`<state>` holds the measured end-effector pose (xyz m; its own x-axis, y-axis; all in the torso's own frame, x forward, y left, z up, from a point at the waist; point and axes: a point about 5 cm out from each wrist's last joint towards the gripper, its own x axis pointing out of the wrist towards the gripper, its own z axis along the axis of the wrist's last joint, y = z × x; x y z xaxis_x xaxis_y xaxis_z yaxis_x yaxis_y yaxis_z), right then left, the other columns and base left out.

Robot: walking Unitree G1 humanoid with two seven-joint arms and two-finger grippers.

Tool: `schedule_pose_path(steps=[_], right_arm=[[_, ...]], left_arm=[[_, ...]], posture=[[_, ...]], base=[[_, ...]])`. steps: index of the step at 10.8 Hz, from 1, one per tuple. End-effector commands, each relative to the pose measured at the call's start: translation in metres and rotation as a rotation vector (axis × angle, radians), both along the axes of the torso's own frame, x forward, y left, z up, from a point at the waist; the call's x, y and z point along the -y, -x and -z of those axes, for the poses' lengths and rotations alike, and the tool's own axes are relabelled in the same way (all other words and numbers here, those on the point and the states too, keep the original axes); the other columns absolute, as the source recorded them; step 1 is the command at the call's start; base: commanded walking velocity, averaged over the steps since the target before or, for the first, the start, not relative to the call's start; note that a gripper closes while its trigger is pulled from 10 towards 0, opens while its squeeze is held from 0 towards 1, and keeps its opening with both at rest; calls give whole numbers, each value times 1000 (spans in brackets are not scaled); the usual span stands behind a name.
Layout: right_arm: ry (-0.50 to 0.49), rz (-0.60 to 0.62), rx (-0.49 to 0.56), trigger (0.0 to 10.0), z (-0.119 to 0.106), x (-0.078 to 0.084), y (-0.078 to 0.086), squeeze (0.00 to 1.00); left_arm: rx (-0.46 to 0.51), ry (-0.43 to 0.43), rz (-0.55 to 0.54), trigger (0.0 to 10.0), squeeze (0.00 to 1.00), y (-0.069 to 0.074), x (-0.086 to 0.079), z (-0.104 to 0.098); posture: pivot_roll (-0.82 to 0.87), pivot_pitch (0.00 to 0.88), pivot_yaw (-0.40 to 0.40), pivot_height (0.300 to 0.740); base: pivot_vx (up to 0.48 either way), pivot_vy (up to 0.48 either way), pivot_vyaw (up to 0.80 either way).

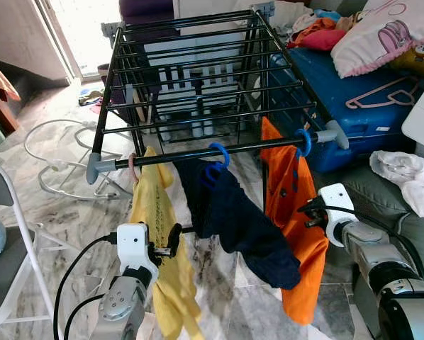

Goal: Hang hanger

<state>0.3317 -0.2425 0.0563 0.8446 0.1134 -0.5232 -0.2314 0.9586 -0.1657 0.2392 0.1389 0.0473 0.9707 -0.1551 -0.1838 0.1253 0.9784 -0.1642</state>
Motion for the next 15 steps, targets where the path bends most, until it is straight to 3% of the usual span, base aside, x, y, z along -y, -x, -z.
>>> schedule_pose_path(steps=[1, 3, 6, 8, 9, 10, 12, 15], right_arm=[[-17, 17, 94, 0, -16, 0, -10, 0], [-39, 26, 222, 0, -29, -2, -14, 0], [-35, -2, 286, 0, -16, 4, 16, 0], [-61, -13, 266, 549, -1, 4, 53, 0], [-77, -7, 257, 3922, 1, 4, 60, 0], [-95, -22, 239, 10000, 5, -6, 74, 0], [-124, -27, 251, 10000, -2, -21, 74, 0], [-141, 2, 226, 10000, -5, -30, 65, 0]], left_arm=[[-5, -13, -15, 10000, 0, -1, -3, 1], [-9, -12, -30, 10000, 0, -1, -5, 2], [-20, -15, -74, 10000, 0, -3, -8, 2], [-23, -29, -99, 10000, 0, 0, -19, 2], [-23, -34, -103, 10000, 0, 1, -22, 2], [-40, -41, -132, 10000, 0, 2, -28, 3], [-39, -45, -137, 10000, 0, 2, -30, 1], [-52, -52, -158, 10000, 0, 2, -30, 1]], posture=[[-88, 0, 77, 740], [-92, 0, 78, 740], [-109, 0, 83, 740], [-118, 0, 93, 740], [-118, 0, 93, 740], [-117, 0, 95, 740], [-104, 0, 93, 740], [-95, 0, 92, 740]], base=[[0, 0, 0], [0, 0, 0], [0, 0, 0], [0, 0, 0], [0, 0, 0], [0, 0, 0], [0, 0, 0], [-280, 0, 0]])
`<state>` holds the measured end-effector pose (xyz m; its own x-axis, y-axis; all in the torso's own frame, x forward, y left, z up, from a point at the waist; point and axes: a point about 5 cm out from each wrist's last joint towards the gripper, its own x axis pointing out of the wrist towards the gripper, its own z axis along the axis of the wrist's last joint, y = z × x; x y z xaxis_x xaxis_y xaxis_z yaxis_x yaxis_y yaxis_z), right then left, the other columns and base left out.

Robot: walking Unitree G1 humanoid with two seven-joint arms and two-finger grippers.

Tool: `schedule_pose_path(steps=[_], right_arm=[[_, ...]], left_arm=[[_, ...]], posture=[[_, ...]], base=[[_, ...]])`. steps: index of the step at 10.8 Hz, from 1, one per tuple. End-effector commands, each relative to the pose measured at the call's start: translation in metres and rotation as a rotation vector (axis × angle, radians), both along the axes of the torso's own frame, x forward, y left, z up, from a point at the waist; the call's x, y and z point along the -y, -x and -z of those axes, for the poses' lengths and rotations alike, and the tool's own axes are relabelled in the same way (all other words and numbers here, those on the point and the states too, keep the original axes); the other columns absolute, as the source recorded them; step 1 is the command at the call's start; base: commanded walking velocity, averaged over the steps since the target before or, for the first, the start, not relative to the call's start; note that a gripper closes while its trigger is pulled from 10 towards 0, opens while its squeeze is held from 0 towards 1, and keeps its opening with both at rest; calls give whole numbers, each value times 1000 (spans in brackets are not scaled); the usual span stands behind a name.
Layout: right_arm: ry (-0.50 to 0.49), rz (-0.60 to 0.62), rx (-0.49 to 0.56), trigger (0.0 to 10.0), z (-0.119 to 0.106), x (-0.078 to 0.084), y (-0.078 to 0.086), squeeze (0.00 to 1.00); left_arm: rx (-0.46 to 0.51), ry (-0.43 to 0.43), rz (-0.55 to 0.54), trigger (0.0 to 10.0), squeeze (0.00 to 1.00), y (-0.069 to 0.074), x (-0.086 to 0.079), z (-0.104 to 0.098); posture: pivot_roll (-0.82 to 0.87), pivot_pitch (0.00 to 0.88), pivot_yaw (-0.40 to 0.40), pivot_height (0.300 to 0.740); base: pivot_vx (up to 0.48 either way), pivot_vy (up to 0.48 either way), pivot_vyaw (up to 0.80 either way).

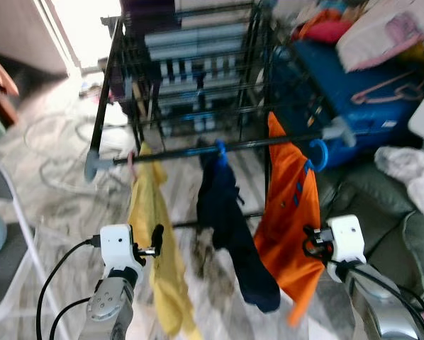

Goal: Hang hanger

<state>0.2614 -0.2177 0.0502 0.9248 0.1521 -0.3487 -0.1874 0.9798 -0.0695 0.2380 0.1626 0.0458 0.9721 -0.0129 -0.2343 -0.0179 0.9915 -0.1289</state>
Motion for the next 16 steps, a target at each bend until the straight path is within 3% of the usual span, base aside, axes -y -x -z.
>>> schedule_pose_path(steps=[1, 5, 8, 10, 13, 16], right_arm=[[-11, -17, 53, 10000, -13, -7, -6, 0], [-31, 20, 34, 10000, -12, -13, -8, 0], [46, 32, 39, 10000, -12, -13, -12, 0], [6, 4, 29, 10000, -13, -24, -16, 0], [114, 4, 47, 10000, -12, -27, -22, 0], [45, -28, 53, 10000, -17, -35, -30, 0]], left_arm=[[-7, -13, -21, 10000, 0, 1, -6, -1], [-14, -19, -10, 10000, 0, -1, -4, -2], [-13, -15, -10, 10000, 0, -5, -3, -3], [-4, -19, -15, 10000, 0, -7, -5, -6], [7, -31, -22, 10000, 0, -10, -8, -8], [15, -35, -29, 10000, 0, -13, -8, -9]], posture=[[-94, 0, 92, 740], [-100, 0, 102, 740], [-102, 0, 106, 740], [-98, 0, 109, 740], [-94, 0, 109, 740], [-84, 0, 110, 740]], base=[[-319, 0, 0], [-339, 0, 0], [-355, 0, 0], [-352, 0, 0], [-354, 0, 0], [-354, 0, 0]])
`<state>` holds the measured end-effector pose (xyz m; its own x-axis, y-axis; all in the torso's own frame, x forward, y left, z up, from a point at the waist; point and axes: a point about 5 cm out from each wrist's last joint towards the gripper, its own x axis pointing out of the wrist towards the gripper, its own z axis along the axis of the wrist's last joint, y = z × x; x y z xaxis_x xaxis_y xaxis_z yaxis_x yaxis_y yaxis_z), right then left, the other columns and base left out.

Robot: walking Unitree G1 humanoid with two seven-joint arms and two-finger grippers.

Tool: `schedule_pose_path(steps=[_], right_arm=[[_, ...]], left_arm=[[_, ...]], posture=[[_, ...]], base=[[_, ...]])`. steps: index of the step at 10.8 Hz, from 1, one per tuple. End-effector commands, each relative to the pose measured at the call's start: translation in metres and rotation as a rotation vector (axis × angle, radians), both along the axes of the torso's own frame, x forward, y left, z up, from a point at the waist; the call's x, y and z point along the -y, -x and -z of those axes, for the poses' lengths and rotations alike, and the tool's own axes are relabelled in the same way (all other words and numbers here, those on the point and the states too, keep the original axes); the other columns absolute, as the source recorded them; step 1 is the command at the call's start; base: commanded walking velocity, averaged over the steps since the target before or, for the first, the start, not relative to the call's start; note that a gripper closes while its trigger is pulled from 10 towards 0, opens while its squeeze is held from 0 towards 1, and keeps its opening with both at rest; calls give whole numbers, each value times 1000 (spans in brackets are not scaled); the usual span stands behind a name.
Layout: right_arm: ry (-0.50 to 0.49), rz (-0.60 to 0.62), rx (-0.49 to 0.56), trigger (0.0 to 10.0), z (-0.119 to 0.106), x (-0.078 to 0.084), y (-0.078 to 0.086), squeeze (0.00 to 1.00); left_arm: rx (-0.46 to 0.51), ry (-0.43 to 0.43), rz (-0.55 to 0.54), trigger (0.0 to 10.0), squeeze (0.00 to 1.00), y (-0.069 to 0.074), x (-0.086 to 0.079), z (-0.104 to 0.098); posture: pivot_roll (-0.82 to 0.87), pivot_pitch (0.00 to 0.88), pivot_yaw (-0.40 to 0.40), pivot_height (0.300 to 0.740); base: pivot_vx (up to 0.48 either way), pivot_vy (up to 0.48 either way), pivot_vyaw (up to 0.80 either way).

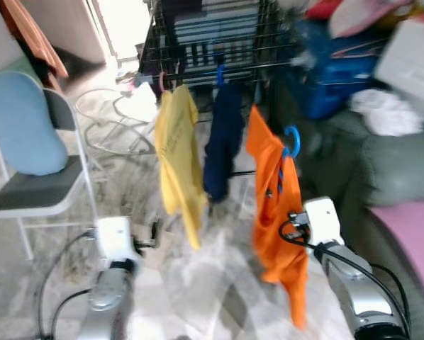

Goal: Hang hanger

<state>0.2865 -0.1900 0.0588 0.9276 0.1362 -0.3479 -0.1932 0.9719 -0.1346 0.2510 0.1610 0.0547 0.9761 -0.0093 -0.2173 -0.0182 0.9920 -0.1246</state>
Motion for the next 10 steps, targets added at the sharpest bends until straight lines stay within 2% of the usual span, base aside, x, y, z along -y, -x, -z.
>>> schedule_pose_path(steps=[1, 2, 4, 7, 8, 10], right_arm=[[-26, -28, 51, 10000, -10, -10, -8, 0], [-37, -44, 55, 10000, -11, -16, -12, 0], [-42, -77, 46, 10000, -9, -22, -13, 0], [-56, -85, 12, 10000, 3, -27, -8, 0], [-74, -93, -19, 10000, 14, -35, -2, 0], [-109, -130, -1, 10000, 15, -48, -3, 0]], left_arm=[[-1, -32, -35, 10000, 0, 0, -12, 0], [9, -41, -50, 10000, 0, 0, -15, -1], [23, -40, -47, 10000, 0, -3, -12, -1], [51, -10, -44, 10000, 0, -8, -12, -3], [45, -18, -40, 10000, 0, -9, -17, -1], [33, -17, -39, 10000, 0, -10, -22, 2]], posture=[[-80, 0, 112, 740], [-79, 0, 111, 740], [-73, 0, 93, 740], [-41, 0, 61, 740], [-31, 0, 57, 740], [-28, 0, 65, 740]], base=[[-356, 0, 0], [-266, 0, 0], [0, 0, 0], [0, 0, 0], [0, 0, 0], [0, 0, 291]])
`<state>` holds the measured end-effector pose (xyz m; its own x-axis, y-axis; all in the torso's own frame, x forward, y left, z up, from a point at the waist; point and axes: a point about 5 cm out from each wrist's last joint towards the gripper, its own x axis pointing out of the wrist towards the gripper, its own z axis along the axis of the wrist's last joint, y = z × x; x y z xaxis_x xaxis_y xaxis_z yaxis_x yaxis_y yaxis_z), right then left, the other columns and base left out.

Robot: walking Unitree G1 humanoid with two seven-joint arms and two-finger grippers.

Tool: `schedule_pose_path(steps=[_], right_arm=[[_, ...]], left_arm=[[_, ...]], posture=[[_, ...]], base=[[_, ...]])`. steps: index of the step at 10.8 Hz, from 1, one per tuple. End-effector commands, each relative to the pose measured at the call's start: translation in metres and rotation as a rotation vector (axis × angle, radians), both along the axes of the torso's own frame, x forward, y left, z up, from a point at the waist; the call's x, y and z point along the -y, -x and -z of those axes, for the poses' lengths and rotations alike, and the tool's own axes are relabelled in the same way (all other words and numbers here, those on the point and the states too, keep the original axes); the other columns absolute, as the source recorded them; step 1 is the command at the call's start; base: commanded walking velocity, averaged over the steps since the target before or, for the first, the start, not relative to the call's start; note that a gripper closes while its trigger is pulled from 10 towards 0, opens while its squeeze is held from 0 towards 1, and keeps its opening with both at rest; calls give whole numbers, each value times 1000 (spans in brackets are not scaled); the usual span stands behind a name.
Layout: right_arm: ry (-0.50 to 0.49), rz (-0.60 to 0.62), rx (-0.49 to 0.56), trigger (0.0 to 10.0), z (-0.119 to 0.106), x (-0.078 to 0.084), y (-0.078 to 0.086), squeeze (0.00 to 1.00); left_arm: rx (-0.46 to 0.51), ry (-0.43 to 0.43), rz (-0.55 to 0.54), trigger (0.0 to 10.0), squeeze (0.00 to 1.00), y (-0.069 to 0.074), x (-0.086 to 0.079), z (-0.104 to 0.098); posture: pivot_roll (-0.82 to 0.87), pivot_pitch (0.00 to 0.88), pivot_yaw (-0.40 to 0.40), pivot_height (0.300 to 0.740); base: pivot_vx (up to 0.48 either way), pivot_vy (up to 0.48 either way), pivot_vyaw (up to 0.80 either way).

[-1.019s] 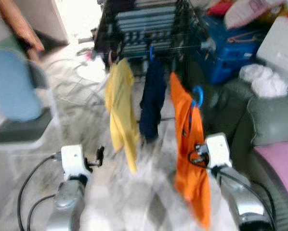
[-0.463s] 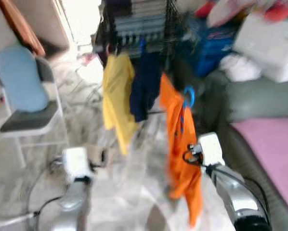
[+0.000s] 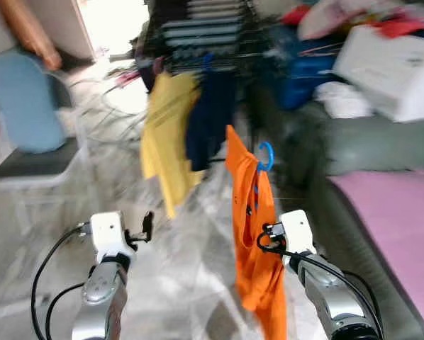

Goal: Hang hanger

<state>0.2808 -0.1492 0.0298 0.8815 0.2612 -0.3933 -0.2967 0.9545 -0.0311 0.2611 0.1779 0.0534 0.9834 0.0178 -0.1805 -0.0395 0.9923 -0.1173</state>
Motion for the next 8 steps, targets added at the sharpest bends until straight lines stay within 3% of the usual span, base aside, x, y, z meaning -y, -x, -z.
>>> schedule_pose_path(steps=[1, 3, 5, 6, 8], right_arm=[[-25, -19, 68, 10000, -14, -8, -12, 0], [-50, 5, 44, 10000, -7, -5, -16, 0], [-55, -49, 31, 10000, -3, -19, -18, 0], [-69, -100, 70, 10000, -10, -34, -23, 0], [-77, -104, 99, 10000, -15, -39, -29, 0]], left_arm=[[-19, 6, -9, 10000, 0, 1, -5, 4], [-60, 81, -3, 10000, 0, 6, 1, 17], [-82, 73, 47, 10000, 0, 4, 13, 26], [-36, 57, 77, 10000, 0, -9, 21, 15], [19, 49, 60, 10000, 0, -21, 15, 2]], posture=[[-31, 0, 75, 740], [-41, 0, 71, 740], [-46, 0, 68, 740], [-39, 0, 62, 740], [-33, 0, 94, 740]], base=[[0, 0, 800], [0, 0, 800], [0, 0, 800], [0, 0, 800], [0, 0, 800]])
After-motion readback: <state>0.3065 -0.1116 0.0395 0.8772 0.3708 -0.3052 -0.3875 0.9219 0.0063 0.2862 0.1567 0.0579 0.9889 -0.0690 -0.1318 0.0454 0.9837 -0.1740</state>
